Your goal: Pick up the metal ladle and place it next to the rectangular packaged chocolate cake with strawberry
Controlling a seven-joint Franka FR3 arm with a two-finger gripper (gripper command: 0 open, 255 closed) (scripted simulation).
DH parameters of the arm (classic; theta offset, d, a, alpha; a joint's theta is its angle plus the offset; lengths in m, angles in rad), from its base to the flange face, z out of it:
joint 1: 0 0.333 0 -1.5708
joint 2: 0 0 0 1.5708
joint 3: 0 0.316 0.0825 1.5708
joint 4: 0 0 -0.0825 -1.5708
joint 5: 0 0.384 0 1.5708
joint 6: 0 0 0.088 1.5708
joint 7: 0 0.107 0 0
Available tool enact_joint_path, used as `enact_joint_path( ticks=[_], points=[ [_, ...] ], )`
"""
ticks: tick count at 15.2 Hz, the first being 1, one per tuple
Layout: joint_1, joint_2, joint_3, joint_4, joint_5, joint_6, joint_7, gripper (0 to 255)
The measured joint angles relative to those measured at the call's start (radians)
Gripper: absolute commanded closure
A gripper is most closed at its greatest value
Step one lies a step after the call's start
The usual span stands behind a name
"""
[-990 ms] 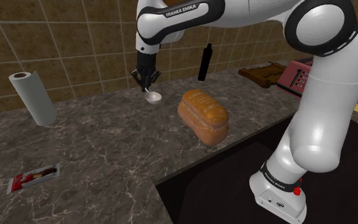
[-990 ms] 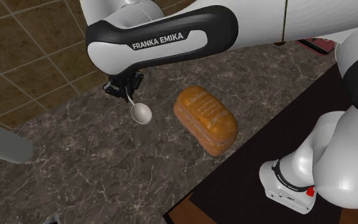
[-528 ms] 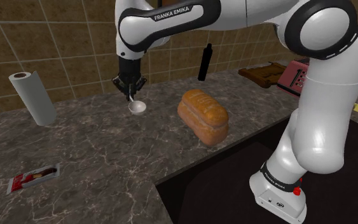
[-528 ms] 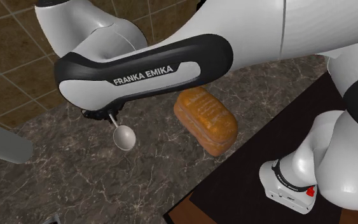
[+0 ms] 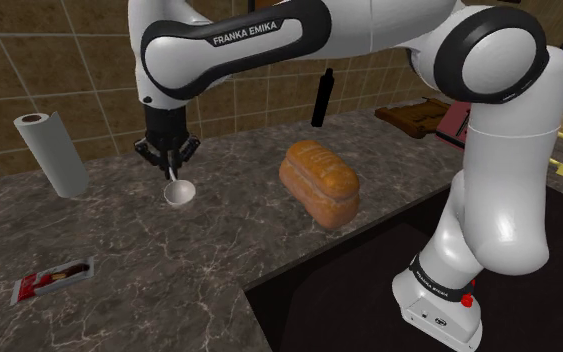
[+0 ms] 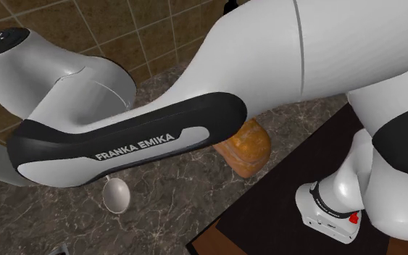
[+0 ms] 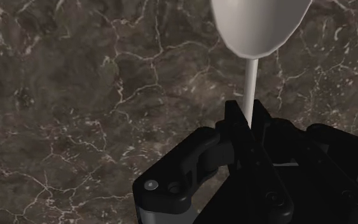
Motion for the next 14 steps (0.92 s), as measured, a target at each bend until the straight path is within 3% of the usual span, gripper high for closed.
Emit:
enact_joint_path(
  ticks=[6, 14],
  points=[
    [0.091, 0.108, 0.023, 0.166, -0.036, -0.051, 0.117, 255],
    [0.100, 0.136, 0.023, 0.115, -0.042, 0.028, 0.127, 255]
  ],
)
